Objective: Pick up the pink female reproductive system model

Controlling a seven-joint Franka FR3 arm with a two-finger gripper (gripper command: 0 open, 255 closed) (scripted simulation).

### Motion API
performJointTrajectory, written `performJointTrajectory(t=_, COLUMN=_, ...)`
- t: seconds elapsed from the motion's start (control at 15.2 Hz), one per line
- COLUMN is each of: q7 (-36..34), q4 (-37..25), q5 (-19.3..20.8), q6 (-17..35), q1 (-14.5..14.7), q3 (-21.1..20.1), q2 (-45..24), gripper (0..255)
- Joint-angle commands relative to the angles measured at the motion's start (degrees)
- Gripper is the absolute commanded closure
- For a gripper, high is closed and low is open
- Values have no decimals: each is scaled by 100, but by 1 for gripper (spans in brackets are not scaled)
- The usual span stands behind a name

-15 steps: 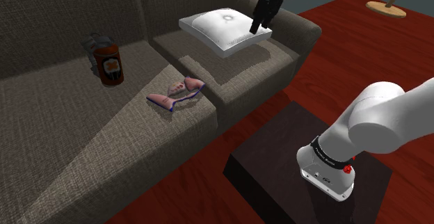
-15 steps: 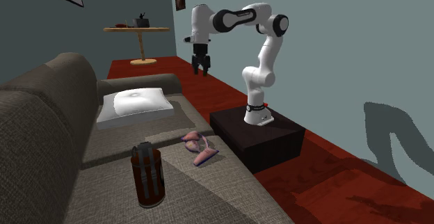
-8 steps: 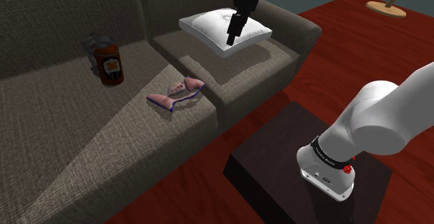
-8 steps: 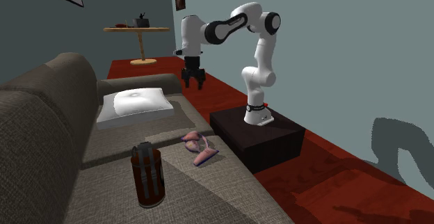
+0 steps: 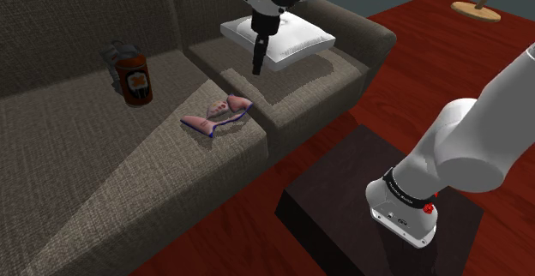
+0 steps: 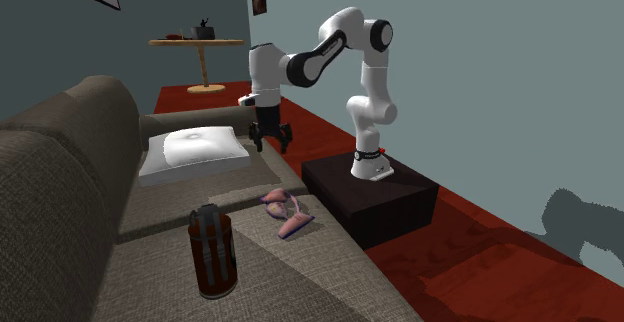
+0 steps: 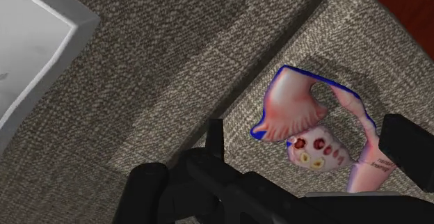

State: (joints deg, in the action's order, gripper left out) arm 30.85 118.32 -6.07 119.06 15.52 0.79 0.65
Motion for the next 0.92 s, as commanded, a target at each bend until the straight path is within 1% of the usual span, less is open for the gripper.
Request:
performJointTrajectory(t=0.0, q7=268, q4=-190, q5=25, q6=113, q1=89, q3=-86, q2=-348, gripper=0)
performJointTrajectory(t=0.33, q7=823, q4=-705, q5=165, q6=327, q1=308, q3=-328, q2=-1183, gripper=0)
performJointTrajectory(t=0.66, q7=1296, q4=-1197, q5=389, q6=493, q1=540, q3=-561, q2=-1946, gripper=0)
performJointTrajectory(t=0.86, q7=1301, q4=-1117, q5=394, q6=687, q1=542, q3=-559, q2=-2061, gripper=0)
